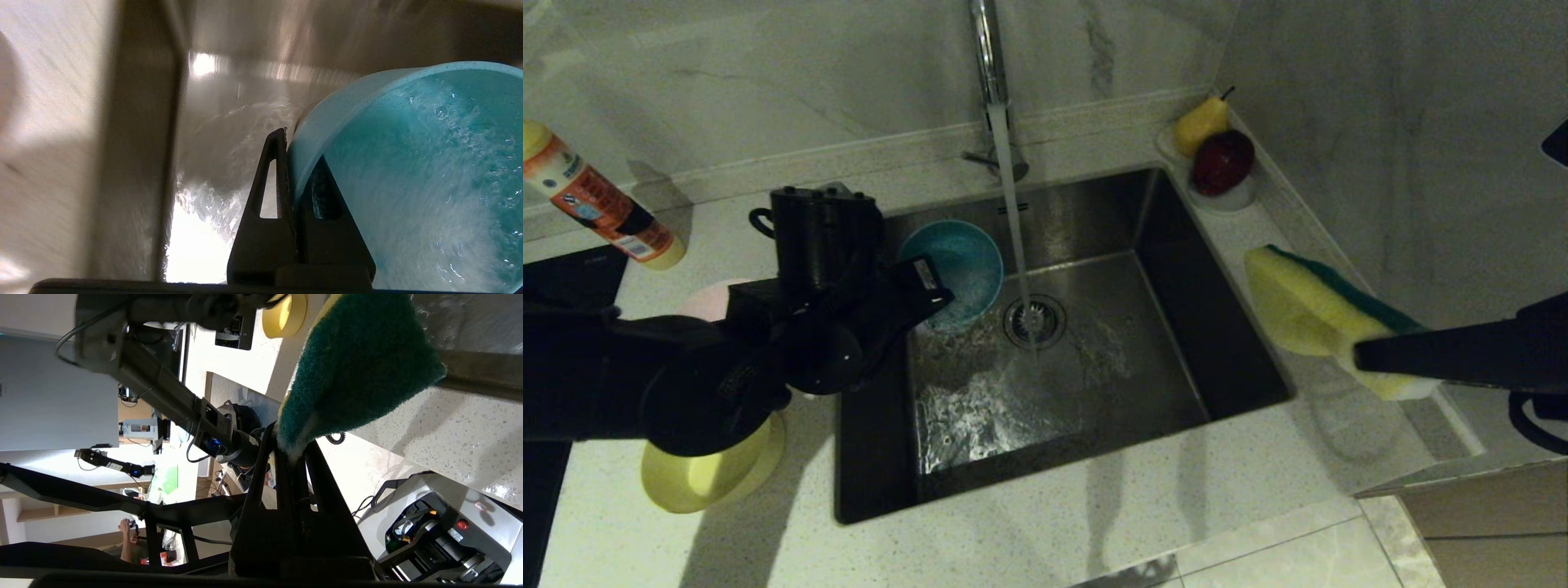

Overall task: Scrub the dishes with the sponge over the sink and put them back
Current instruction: Rinse the bowl

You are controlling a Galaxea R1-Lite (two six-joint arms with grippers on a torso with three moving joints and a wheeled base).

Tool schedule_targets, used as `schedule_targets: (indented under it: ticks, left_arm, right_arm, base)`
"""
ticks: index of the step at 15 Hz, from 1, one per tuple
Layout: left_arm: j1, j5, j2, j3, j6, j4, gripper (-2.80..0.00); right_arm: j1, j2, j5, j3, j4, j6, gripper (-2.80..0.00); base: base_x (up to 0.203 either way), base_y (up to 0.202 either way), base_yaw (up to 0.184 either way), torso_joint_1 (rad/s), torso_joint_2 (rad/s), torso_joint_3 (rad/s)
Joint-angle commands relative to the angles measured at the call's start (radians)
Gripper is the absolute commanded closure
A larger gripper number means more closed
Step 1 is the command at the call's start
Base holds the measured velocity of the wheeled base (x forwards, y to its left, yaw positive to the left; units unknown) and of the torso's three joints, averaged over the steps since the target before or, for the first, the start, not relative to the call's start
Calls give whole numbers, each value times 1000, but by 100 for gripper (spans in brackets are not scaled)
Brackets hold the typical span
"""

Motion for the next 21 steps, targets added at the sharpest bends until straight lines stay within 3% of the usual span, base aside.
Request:
schedule_targets:
  ticks: [1, 6, 12, 14, 17, 21]
  left_arm:
    - [0, 30, -68, 88, 93, -197, 0]
    - [3, 45, -46, 208, 370, -635, 0]
    - [3, 32, -2, 228, 668, -982, 0]
    - [2, 11, -4, 252, 710, -983, 0]
    - [1, -2, -3, 293, 713, -983, 0]
    - [2, -37, -34, 262, 720, -983, 0]
  right_arm:
    - [0, 6, 4, 4, 3, 3, 0]
    - [-20, 31, 8, 2, 0, -1, 0]
    - [-20, 62, 10, 9, -27, 1, 0]
    - [-20, 69, 8, 9, -28, 0, 0]
    - [-20, 69, 21, 10, -29, 0, 0]
    - [-20, 62, 25, 10, -41, 2, 0]
  base:
    - [0, 0, 0, 0, 0, 0]
    - [0, 0, 0, 0, 0, 0]
    - [0, 0, 0, 0, 0, 0]
    - [0, 0, 0, 0, 0, 0]
    - [0, 0, 0, 0, 0, 0]
    - [0, 0, 0, 0, 0, 0]
